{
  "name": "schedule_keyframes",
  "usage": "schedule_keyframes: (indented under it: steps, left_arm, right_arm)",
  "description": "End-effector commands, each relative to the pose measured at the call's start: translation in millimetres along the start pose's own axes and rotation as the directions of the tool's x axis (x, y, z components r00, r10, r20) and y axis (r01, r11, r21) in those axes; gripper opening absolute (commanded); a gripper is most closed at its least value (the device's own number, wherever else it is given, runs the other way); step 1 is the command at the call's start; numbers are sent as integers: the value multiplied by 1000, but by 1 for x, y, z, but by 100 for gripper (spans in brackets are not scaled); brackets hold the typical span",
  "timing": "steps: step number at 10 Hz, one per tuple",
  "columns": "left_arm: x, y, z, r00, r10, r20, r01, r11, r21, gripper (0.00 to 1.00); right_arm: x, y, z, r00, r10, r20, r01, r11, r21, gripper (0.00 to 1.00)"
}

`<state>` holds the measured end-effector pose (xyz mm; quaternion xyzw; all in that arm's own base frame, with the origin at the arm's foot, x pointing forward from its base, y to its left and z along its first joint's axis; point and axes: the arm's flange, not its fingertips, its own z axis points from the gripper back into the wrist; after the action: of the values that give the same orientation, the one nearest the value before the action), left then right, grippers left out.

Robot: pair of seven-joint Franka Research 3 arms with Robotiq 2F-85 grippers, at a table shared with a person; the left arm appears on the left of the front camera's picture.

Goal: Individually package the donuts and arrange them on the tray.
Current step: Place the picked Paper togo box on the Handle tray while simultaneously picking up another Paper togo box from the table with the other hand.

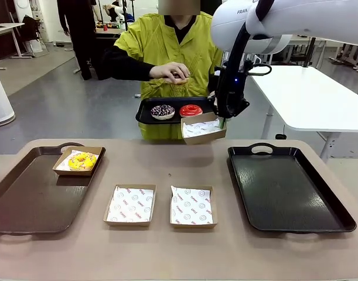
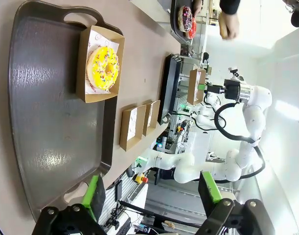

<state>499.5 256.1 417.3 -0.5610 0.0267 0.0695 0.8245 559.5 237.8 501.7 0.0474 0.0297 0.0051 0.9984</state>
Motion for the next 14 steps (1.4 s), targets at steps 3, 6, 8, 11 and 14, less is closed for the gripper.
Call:
schedule_keyframes:
  steps: [3, 6, 8, 11, 14]
  left_arm:
    - [0, -1, -1, 1000, -1, -4, 1, 1000, 3, 100]
    - [0, -1, -1, 1000, -1, -4, 1, 1000, 3, 100]
    - [0, -1, -1, 1000, -1, -4, 1, 1000, 3, 100]
    - [0, -1, -1, 1000, -1, -4, 1, 1000, 3, 100]
    - [0, -1, -1, 1000, -1, -4, 1, 1000, 3, 100]
  right_arm:
    - [-1, -1, 1, 1000, -1, 7, 1, 1000, -1, 0]
    - [-1, -1, 1, 1000, -1, 7, 1, 1000, -1, 0]
    - [-1, -1, 1, 1000, -1, 7, 1, 1000, -1, 0]
    - [-1, -1, 1, 1000, -1, 7, 1, 1000, -1, 0]
    - [-1, -1, 1, 1000, -1, 7, 1, 1000, -1, 0]
